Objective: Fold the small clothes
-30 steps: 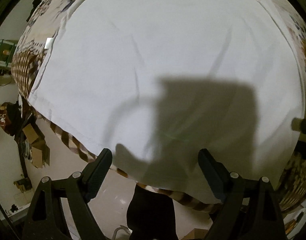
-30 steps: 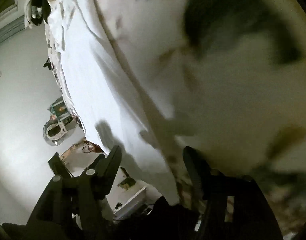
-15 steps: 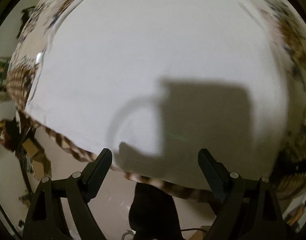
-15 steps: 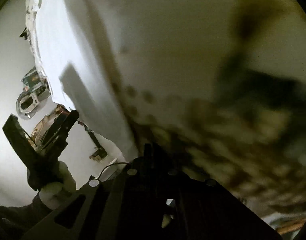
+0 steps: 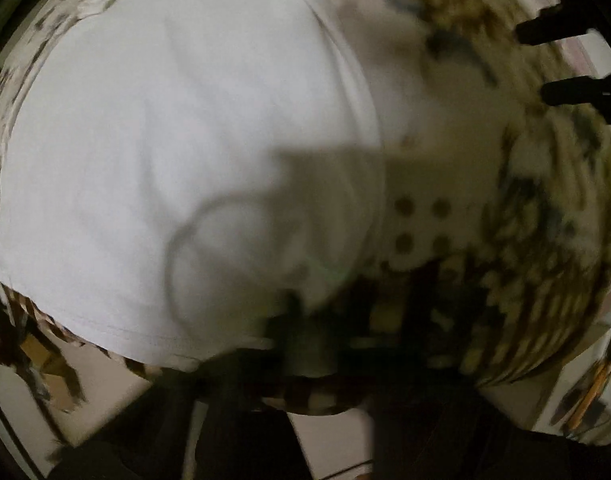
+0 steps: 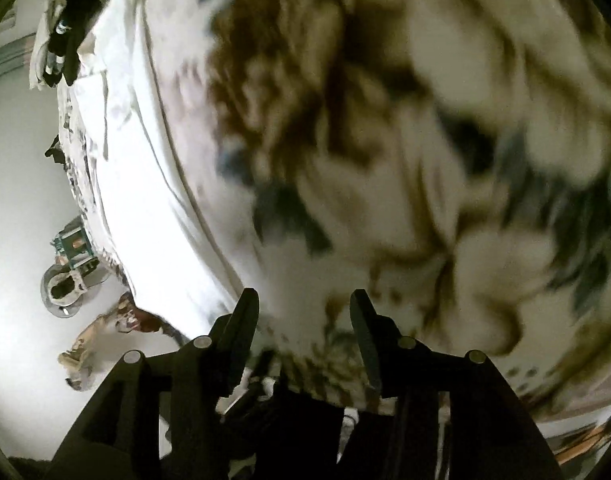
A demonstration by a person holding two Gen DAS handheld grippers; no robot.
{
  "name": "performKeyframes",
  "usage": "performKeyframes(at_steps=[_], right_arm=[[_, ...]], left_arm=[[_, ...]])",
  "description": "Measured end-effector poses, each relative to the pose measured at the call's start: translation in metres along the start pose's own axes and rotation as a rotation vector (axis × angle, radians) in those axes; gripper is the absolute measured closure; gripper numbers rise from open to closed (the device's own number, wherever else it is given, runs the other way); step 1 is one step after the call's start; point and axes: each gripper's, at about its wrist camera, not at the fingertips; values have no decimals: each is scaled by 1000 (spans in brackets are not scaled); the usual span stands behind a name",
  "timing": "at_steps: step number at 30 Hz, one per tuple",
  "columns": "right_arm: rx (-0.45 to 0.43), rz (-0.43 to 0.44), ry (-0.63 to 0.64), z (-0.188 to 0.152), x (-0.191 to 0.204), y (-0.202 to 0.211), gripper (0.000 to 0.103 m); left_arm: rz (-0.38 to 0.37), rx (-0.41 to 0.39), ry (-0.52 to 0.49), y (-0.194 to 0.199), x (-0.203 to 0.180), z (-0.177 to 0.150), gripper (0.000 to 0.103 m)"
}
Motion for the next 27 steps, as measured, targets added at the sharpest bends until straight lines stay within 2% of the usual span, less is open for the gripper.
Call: performKeyframes(at_steps=[3,4,5,8,9,13,15,18,20,24,25,26,27], right_arm=[[-39,-9,43,36,20,22,53],[-46,-7,56,55,8,40,53],[-62,-6,76,72,19,47,53],[-113,-6,125,120,49,60,53],[-145,-3,150,146,64,66,53],[-224,46,174,225,119,64,53],[-245,111,156,277,139,62,53],[-246,191,137,337,158,46,55],[-235,176,137,362,172,27,56],[-212,208,140,388,195,5,56],[-215,206,143,389,201,4,63],[-218,204,145,387,203,3,86],[-214,199,139,388,211,2,95]], left_arm=[[-42,-60,29,27,19,-3,101],[-45,-74,31,36,28,-5,101],[-53,-83,34,42,44,-8,101],[-55,-109,49,67,61,-7,101],[-60,-116,56,76,63,-6,101],[-54,-134,75,105,80,0,101],[-55,-137,89,112,90,1,101],[-34,-138,110,120,103,6,101],[-26,-133,126,121,110,11,101],[-39,-144,165,126,135,17,101],[-44,-156,167,129,141,18,101],[-50,-163,169,129,147,19,101],[-59,-168,173,129,152,20,101]])
Point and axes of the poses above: each gripper's, at about its wrist camera, not at the fingertips, and y roughly against the way its jaws point, x to its left, z to its top, and after that the axes turned 3 degrees about x, right-handed
